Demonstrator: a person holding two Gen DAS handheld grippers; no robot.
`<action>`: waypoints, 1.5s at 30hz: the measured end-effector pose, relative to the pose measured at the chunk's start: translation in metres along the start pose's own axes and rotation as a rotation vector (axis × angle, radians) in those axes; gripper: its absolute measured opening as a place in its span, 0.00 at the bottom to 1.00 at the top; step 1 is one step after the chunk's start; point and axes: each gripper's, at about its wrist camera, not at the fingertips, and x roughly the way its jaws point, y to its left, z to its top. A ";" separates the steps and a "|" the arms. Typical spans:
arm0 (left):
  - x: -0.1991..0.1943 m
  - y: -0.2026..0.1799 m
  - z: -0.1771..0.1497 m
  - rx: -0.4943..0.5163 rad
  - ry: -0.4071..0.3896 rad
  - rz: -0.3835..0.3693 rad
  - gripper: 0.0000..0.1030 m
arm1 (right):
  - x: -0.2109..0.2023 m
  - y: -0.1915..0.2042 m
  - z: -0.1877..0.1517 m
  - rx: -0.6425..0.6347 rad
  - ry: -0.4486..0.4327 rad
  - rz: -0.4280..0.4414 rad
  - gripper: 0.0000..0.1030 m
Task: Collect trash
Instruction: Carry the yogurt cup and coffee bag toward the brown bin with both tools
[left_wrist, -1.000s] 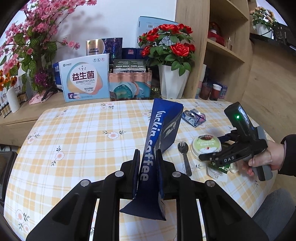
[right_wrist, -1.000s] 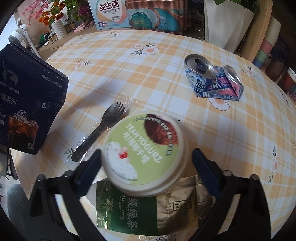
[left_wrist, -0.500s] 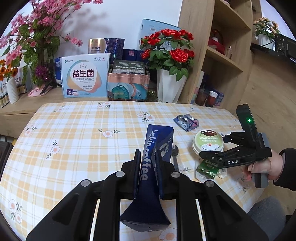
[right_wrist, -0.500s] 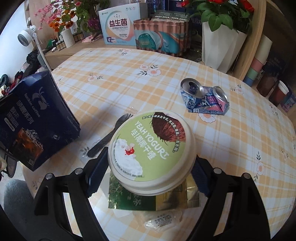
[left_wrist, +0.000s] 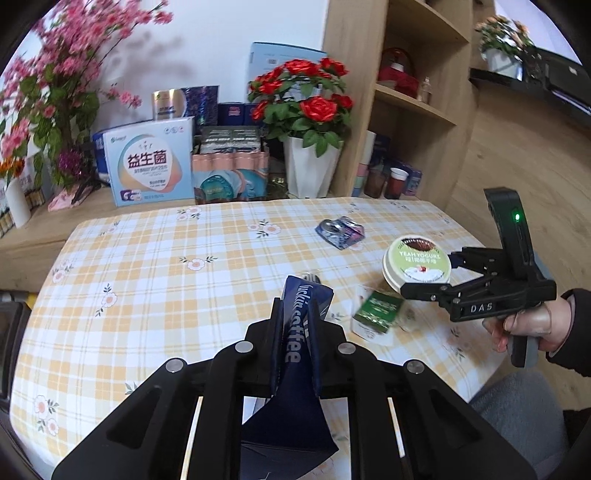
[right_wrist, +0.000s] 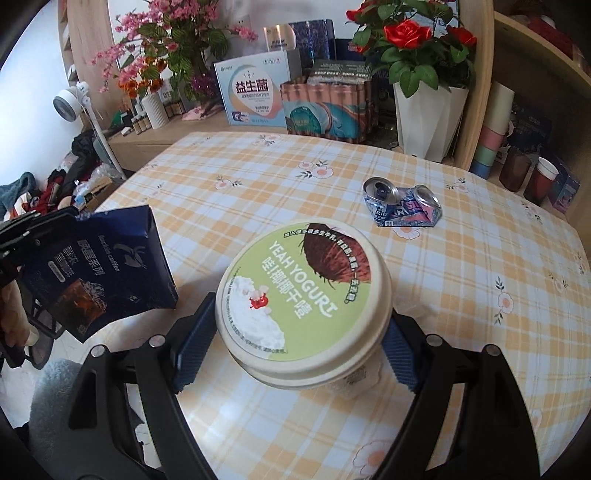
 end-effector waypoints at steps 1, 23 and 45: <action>-0.001 -0.003 0.000 0.006 0.003 -0.003 0.12 | -0.004 0.000 -0.001 0.004 -0.007 0.002 0.78; -0.087 -0.099 0.004 0.043 -0.045 -0.100 0.12 | -0.140 -0.001 -0.045 0.068 -0.184 0.018 0.78; -0.137 -0.172 -0.058 0.049 0.002 -0.192 0.12 | -0.246 0.014 -0.107 0.128 -0.295 0.031 0.78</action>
